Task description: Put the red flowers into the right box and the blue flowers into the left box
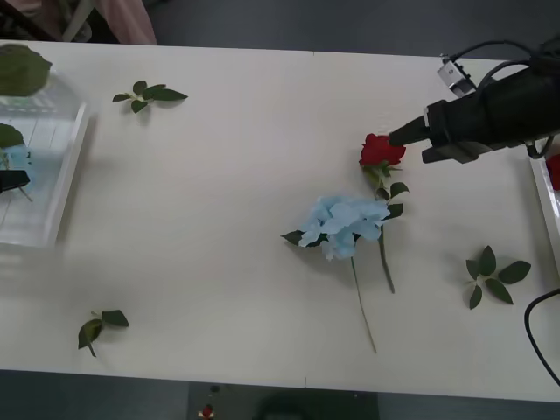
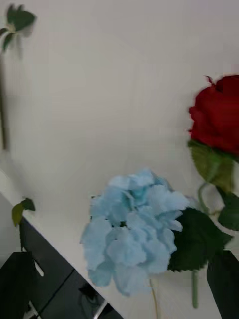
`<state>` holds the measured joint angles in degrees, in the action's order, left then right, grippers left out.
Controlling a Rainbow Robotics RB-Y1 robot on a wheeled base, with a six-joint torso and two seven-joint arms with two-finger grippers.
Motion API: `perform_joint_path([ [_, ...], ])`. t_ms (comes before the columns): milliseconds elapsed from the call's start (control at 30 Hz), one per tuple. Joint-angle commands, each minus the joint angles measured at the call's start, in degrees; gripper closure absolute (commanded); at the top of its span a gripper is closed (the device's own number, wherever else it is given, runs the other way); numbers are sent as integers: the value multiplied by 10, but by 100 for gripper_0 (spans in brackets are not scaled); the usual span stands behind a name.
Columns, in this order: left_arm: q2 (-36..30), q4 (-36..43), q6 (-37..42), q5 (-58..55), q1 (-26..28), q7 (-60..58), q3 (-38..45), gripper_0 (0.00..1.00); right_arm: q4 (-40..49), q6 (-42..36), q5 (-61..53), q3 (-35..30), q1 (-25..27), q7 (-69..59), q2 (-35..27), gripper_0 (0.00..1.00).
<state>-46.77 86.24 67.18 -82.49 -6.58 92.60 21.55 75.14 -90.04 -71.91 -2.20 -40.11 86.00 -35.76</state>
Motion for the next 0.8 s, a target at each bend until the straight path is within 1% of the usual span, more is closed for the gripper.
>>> perform_joint_path([
  [33,-17,-27,-7,6,-4,50,23,100,19,3,60,38,-35,-91,7,0],
  [167,-17,-37,-20,23,-4,56,20,100,19,14,135,62,-43,-143,24,0],
  [367,-17,-37,-24,35,-3,63,20,98,11,42,226,77,-44,-164,57,0],
  [500,-17,-37,-28,36,-3,69,21,85,-23,83,273,77,-44,-156,83,0],
  [633,-17,-37,-28,37,-3,75,25,67,-53,114,316,82,-44,-150,99,0],
  [700,-17,-37,-28,37,-3,78,27,60,-70,128,334,84,-44,-147,105,0],
  [800,-17,-37,-28,37,-2,81,29,53,-93,152,352,90,-44,-144,114,0],
])
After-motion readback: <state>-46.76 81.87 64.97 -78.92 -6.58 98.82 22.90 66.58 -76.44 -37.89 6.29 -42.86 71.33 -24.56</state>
